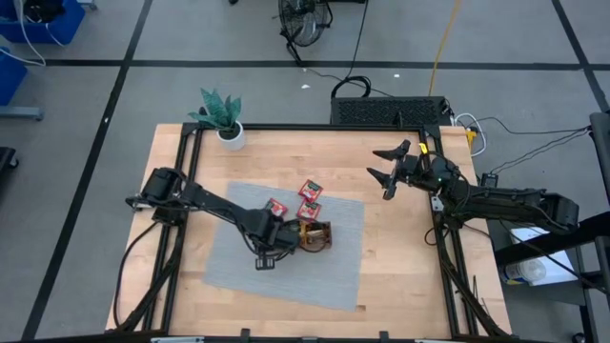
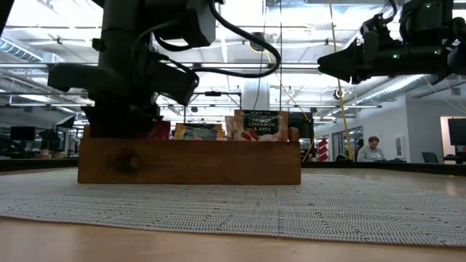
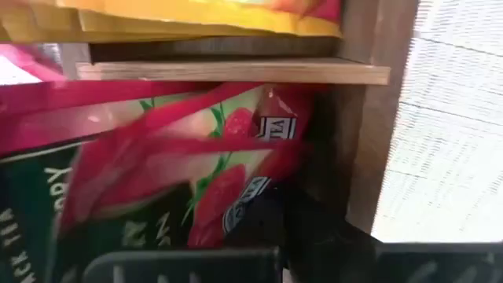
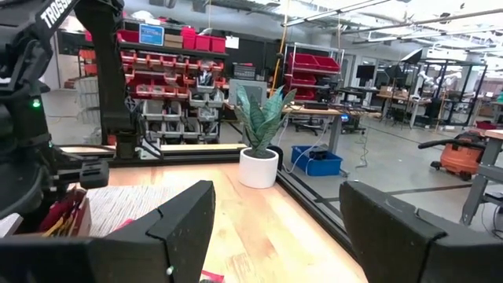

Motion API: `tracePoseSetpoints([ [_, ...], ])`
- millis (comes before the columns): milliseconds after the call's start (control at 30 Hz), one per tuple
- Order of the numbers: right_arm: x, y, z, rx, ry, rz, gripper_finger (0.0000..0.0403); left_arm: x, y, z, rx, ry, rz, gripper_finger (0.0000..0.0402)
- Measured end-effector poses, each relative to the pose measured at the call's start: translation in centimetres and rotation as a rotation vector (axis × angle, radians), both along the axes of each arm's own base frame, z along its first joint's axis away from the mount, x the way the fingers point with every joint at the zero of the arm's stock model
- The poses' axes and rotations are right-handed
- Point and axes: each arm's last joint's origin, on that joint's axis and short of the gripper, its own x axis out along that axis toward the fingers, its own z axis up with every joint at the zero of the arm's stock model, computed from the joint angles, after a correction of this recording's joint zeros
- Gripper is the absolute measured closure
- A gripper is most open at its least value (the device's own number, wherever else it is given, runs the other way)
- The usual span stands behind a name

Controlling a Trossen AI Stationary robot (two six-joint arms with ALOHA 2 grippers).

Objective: Pick & Place Tea
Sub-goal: Put the red tea bag into the left compartment of the wood organizer

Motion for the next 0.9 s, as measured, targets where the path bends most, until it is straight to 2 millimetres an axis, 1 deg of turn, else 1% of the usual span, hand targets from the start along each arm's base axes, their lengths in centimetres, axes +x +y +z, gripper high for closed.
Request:
tracePoseSetpoints([
  [100, 0.0, 0.0, 0.0, 0.002, 0.004, 0.0, 0.0149, 0.2, 0.0, -0.2, 0.021, -0.016, 0.034, 0.0401],
  [333, 0.0, 0.0, -0.1, 0.003, 0.007, 0.0, 0.0149, 0.6, -0.7, 0.1, 0.12, -0.148, 0.116, 0.04],
  [433, 0.0, 0.0, -0.1, 0.003, 0.007, 0.0, 0.0149, 0.6, -0.9, 0.1, 0.156, -0.163, 0.143, 0.0397],
  [600, 0.0, 0.0, -0.1, 0.003, 0.007, 0.0, 0.0149, 0.4, -1.3, 0.1, 0.14, -0.157, 0.135, 0.04],
  [767, 0.0, 0.0, -0.1, 0.003, 0.006, 0.0, 0.0149, 0.4, -2.1, 0.9, 0.101, -0.167, 0.117, 0.0387],
  [900, 0.0, 0.0, -0.1, 0.003, 0.006, 0.0, 0.0149, 0.9, -2.5, 2.2, 0.1, -0.174, 0.111, 0.0372],
])
